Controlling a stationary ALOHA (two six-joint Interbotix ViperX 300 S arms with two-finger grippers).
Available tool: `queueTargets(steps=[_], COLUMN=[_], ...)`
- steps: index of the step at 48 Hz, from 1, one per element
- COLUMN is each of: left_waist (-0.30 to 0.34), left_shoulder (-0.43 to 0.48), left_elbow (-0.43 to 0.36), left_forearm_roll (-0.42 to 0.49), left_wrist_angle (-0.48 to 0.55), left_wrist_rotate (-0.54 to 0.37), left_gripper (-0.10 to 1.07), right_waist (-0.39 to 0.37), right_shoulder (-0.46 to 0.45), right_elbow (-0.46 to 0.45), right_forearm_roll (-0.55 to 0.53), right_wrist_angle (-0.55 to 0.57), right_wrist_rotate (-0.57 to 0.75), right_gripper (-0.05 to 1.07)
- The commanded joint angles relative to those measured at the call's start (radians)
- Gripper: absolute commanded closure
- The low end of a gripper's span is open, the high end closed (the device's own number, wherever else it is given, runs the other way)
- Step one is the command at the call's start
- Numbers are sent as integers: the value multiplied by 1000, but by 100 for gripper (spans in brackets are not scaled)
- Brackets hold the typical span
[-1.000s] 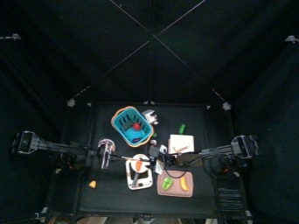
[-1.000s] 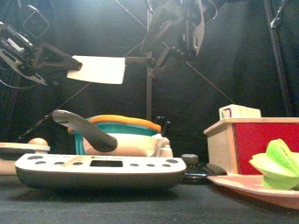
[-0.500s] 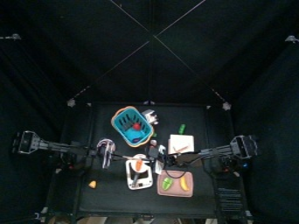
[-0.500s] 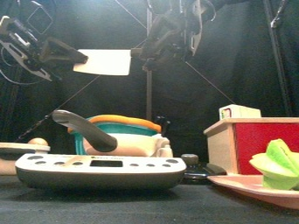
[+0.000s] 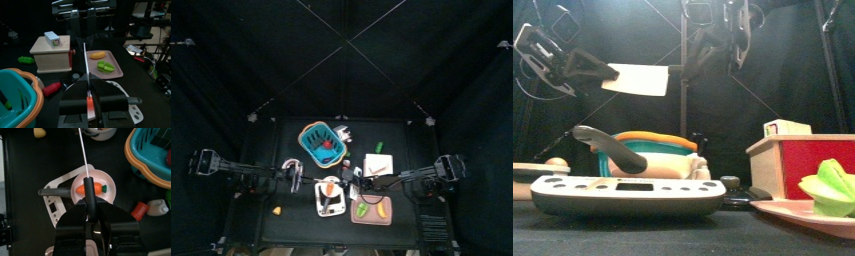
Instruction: Reorient grip
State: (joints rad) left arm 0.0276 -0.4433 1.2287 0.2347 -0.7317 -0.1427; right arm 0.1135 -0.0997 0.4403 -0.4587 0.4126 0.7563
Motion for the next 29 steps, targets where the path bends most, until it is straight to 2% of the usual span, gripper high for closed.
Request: queueTargets(steps=[1,12,29], left_waist=[-2,-2,-3], left_shoulder=[26,97,117], left_elbow=[-31,-40,-21], left_forearm_roll=[2,3,2], left_wrist_angle=[-11,-11,11], left_wrist_rotate=[2,2,3], left_gripper=[62,62,62], right_waist=[0,0,0], right_shoulder=[-44,-57,-5], right_elbow=[-2,21,23], right_forearm_roll=[8,23,26], right_wrist_angle=[21,32,38], right_wrist_rotate=[3,3,3], right_gripper=[55,55,55])
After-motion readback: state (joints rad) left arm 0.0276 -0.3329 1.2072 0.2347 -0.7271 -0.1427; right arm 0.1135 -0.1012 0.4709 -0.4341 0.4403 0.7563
